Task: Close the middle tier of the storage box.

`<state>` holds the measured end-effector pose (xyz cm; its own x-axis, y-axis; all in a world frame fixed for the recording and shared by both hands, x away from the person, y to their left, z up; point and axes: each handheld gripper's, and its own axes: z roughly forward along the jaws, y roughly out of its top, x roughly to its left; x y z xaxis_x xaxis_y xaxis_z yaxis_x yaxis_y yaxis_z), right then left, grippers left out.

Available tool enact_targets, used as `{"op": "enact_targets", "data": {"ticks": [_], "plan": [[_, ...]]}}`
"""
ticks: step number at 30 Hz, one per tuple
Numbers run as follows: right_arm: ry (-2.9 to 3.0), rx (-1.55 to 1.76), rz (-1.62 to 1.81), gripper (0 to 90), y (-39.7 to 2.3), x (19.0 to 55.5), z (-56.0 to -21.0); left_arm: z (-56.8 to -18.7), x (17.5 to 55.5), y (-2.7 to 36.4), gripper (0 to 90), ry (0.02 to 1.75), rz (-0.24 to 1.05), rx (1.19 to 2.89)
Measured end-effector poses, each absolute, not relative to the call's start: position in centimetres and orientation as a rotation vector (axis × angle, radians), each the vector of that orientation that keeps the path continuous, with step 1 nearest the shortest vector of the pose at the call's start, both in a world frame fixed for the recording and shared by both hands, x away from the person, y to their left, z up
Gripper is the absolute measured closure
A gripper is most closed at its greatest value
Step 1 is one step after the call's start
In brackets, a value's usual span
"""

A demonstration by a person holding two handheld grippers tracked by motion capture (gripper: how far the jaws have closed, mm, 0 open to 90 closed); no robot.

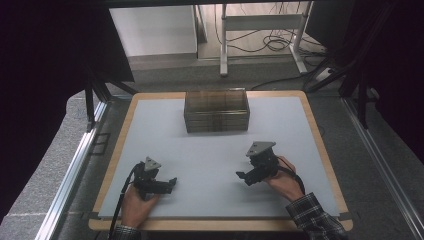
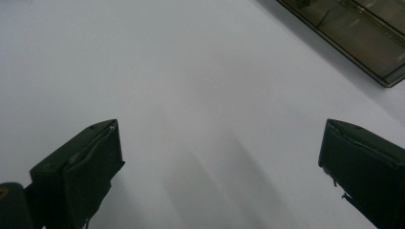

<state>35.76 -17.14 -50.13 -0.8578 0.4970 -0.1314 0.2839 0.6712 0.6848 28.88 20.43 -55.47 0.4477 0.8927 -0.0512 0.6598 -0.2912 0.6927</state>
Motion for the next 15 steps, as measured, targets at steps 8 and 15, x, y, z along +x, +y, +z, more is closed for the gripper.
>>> {"op": "enact_targets", "data": {"ticks": [8,15], "plan": [[2.569,0.637,0.985,0.4,-18.2,35.3,-50.1,-55.5,28.9,20.4,1.3,1.295,0.460,2.049],[2.567,0.652,0.972,0.4,-18.9,35.1,-50.4,-55.5,28.9,20.4,1.2,1.295,0.461,2.049]]}}
